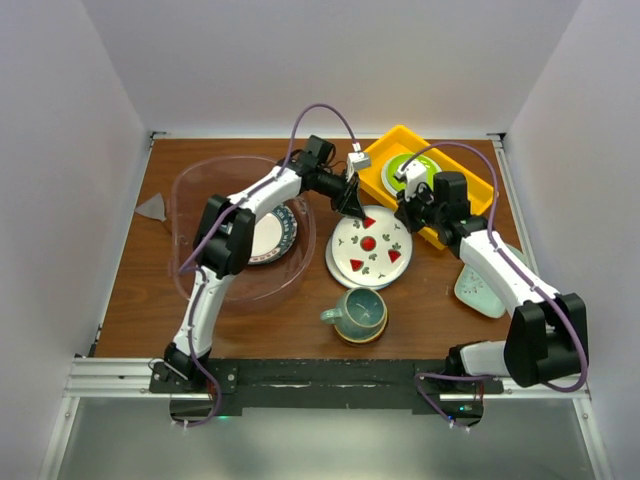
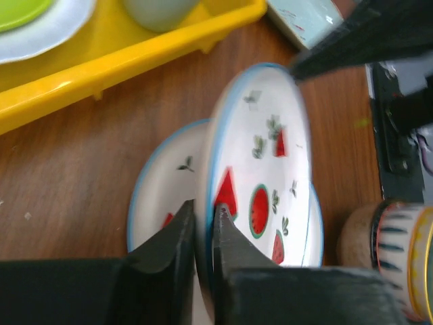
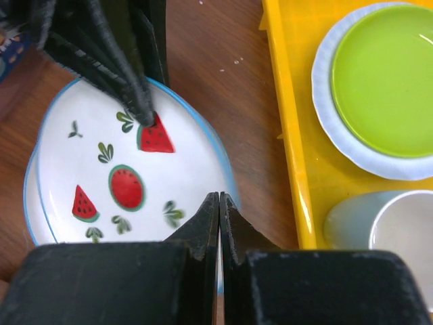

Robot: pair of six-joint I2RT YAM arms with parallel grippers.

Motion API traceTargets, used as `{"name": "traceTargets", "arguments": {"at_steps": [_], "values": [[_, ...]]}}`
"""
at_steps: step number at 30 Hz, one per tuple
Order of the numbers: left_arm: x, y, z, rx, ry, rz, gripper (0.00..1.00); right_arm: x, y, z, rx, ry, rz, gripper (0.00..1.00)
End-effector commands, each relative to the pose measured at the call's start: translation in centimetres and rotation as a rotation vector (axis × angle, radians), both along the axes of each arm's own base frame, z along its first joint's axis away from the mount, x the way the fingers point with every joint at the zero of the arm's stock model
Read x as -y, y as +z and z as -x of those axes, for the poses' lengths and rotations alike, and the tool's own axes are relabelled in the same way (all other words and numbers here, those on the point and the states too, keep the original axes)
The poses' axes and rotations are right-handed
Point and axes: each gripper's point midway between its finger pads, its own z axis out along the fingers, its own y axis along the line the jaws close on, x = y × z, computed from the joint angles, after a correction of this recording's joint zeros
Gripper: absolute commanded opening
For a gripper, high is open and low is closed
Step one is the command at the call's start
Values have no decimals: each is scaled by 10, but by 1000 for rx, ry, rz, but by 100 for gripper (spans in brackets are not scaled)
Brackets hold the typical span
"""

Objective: Place the mixed dishes into the plastic bin
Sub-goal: Pick up the plate at the center of the board.

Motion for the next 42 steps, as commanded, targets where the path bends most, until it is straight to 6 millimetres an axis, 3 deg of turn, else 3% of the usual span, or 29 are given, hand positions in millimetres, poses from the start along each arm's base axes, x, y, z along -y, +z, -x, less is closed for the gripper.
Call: {"name": "traceTargets", "arguments": {"at_steps": [1, 6, 9, 10, 11, 13, 15, 18, 21, 24, 25, 42], "values": [[11, 38, -2, 45, -25, 84, 0, -15, 31, -4, 104, 58, -49, 0], [2, 64, -11, 42, 18, 132, 0, -15, 37, -2, 102, 54, -59, 0], [-8, 95, -16, 33, 67, 179, 0, -15, 43, 3, 90, 68, -70, 0], [-9, 105, -17, 26, 80, 200, 0, -15, 53, 4, 104, 80, -82, 4], [-12, 111, -17, 26, 89, 209, 0, -9, 56, 7, 92, 79, -94, 22], [-20, 132, -17, 38, 119, 240, 0, -10, 70, 16, 97, 139, -154, 38], [-30, 150, -13, 52, 153, 260, 0, 3, 84, 24, 106, 142, -193, 59], [-43, 180, -11, 70, 202, 325, 0, 11, 99, 39, 118, 171, -238, 75], [-59, 210, -8, 72, 251, 402, 0, 12, 105, 51, 137, 190, -255, 84], [-75, 230, -4, 79, 296, 449, 0, 10, 108, 58, 152, 200, -258, 87], [-79, 234, -4, 84, 311, 458, 0, 19, 108, 57, 158, 175, -257, 89], [-157, 309, 16, 152, 558, 666, 0, 31, 101, 62, 150, 151, -287, 90]]}}
